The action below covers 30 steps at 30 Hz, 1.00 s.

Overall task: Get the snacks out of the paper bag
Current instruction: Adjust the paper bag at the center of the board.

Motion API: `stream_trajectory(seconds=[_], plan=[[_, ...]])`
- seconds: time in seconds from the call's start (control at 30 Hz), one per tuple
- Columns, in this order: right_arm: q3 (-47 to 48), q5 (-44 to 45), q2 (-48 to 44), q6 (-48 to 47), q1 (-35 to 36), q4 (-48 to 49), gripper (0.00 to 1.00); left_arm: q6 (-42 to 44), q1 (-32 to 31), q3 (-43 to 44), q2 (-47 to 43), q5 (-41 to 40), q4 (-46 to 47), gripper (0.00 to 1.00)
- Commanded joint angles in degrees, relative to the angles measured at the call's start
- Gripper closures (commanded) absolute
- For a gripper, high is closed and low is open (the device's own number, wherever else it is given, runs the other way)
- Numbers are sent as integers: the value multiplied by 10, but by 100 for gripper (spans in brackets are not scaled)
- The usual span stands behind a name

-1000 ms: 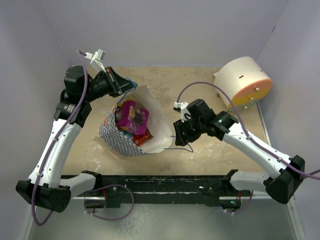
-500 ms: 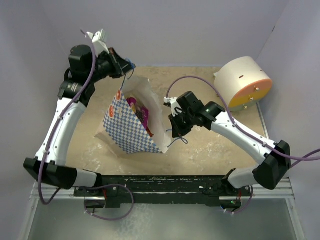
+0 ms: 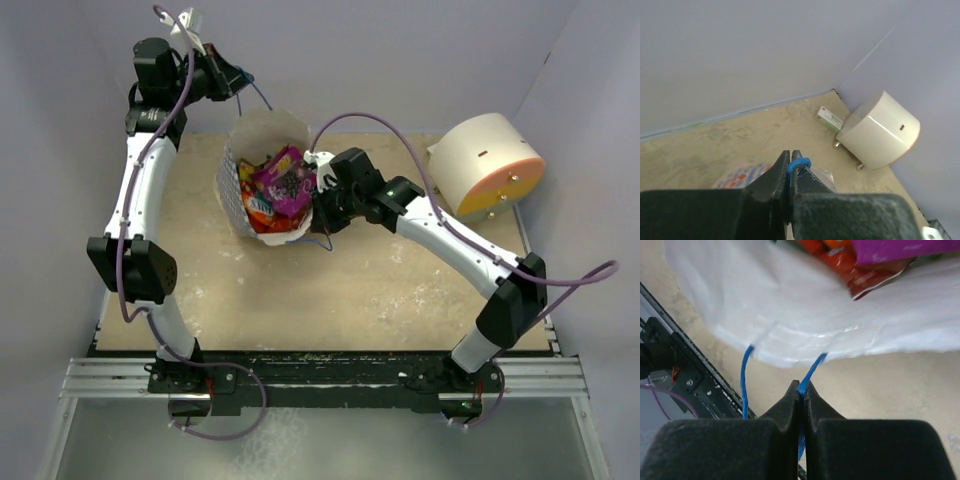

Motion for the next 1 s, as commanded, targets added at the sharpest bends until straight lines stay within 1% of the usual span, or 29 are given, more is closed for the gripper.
stream_trajectory(seconds=[0.0,0.07,0.1,0.17,0.23,0.33,0.4,0.5,0.67,0.8,0.87,0.93,0.97], plan=[[16,-5,13,-3,-1,43,100,-33,-2,47,-37,112,180,100],[-17,-11,13,-6,-1,47,100,-40,-3,-27,-74,132,183,100],[-38,-15,11,-3,-1,51,100,-45,-3,-81,-100,135,186,100],[-79,-17,3,1,-1,58,100,-56,-3,-189,-161,135,201,100],[-113,-16,-10,4,-2,64,100,-70,-3,-275,-232,133,206,100],[-143,-7,-27,5,-2,68,100,-97,-9,-356,-295,126,203,100],[-154,-6,-35,5,-2,70,98,-117,-21,-383,-322,120,203,100],[-152,-12,-36,3,-2,61,95,-127,-43,-400,-343,110,187,100],[-125,15,-42,-5,-2,37,81,-126,-45,-405,-359,82,149,100],[-93,33,-56,-29,-2,-4,66,-140,-45,-403,-356,67,140,100],[-89,41,-76,-41,-1,-19,54,-151,-46,-403,-352,70,146,100],[-88,71,-100,-63,-1,-18,44,-162,-46,-402,-351,75,149,100],[-87,70,-114,-75,1,-16,41,-165,-45,-401,-350,78,149,100]])
